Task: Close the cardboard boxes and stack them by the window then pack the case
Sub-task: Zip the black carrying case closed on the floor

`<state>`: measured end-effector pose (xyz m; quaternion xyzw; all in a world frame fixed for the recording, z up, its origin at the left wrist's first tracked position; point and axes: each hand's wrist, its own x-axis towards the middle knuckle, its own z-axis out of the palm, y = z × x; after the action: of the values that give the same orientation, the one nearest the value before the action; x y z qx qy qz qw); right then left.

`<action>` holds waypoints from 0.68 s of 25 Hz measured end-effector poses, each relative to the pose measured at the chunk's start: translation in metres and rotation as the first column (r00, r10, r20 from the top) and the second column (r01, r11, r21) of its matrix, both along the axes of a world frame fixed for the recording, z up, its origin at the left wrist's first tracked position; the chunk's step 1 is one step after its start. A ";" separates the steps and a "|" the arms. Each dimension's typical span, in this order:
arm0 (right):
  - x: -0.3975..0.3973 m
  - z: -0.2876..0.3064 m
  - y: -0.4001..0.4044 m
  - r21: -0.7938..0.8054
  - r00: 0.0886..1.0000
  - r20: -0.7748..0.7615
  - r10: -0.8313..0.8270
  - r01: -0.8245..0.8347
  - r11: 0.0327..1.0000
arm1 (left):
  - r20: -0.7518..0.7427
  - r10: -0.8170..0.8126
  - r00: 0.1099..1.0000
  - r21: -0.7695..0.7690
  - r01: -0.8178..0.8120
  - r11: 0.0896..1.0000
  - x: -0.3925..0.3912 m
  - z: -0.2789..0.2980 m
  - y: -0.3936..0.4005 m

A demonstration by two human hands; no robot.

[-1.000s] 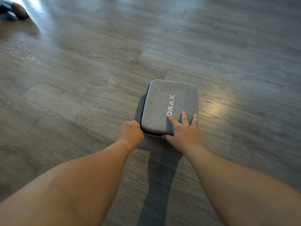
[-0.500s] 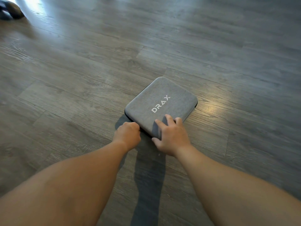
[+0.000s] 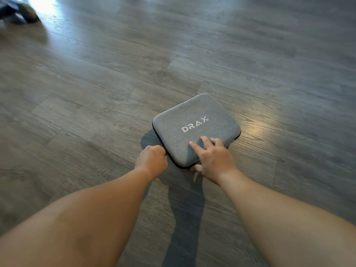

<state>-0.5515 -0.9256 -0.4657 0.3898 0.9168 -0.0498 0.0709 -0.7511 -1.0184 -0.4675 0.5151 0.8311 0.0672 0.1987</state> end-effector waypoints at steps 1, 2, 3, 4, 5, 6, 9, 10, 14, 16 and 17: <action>-0.006 -0.001 -0.008 0.031 1.000 -0.011 -0.016 0.017 0.999 | -0.011 -0.024 1.000 -0.003 0.023 1.000 -0.001 0.000 -0.004; -0.012 -0.001 -0.015 0.063 0.999 -0.016 -0.042 0.043 0.997 | -0.020 -0.041 0.999 0.000 0.041 0.999 0.000 -0.001 -0.009; -0.019 -0.001 -0.022 0.086 0.997 -0.023 -0.077 0.079 0.993 | -0.022 -0.048 0.999 0.006 0.048 0.999 0.002 -0.003 -0.013; -0.027 0.000 -0.028 0.097 0.992 -0.037 -0.118 0.121 0.988 | -0.016 -0.052 0.998 0.014 0.053 0.999 0.004 -0.004 -0.016; -0.036 0.001 -0.033 0.096 0.986 -0.054 -0.160 0.165 0.982 | -0.008 -0.070 0.998 0.020 0.070 0.997 0.006 -0.005 -0.019; -0.044 0.002 -0.037 0.093 0.979 -0.062 -0.194 0.199 0.976 | -0.006 -0.101 0.995 0.019 0.101 0.995 0.008 -0.005 -0.021; -0.058 0.005 -0.037 0.076 0.980 -0.067 -0.189 0.194 0.978 | -0.012 -0.139 0.990 -0.010 0.139 0.990 0.007 -0.003 -0.019; -0.054 0.006 -0.032 0.053 0.983 -0.088 -0.161 0.166 0.985 | -0.009 -0.137 0.991 -0.021 0.136 0.990 0.007 -0.002 -0.017; -0.012 0.002 0.006 -0.064 0.991 -0.072 -0.115 0.110 0.992 | 0.022 -0.107 0.994 -0.053 0.108 0.993 0.008 0.001 -0.013; 0.007 -0.002 0.018 -0.094 0.964 0.011 -0.264 0.264 0.960 | 0.045 -0.098 0.994 -0.046 0.100 0.994 0.011 -0.002 -0.012; 0.012 -0.004 0.020 -0.104 0.950 0.039 -0.311 0.314 0.944 | 0.049 -0.105 0.993 -0.036 0.107 0.994 0.014 -0.003 -0.013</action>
<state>-0.5395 -0.9054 -0.4698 0.5263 0.8385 -0.1059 0.0934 -0.7374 -1.0310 -0.4702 0.5529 0.7987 0.0530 0.2314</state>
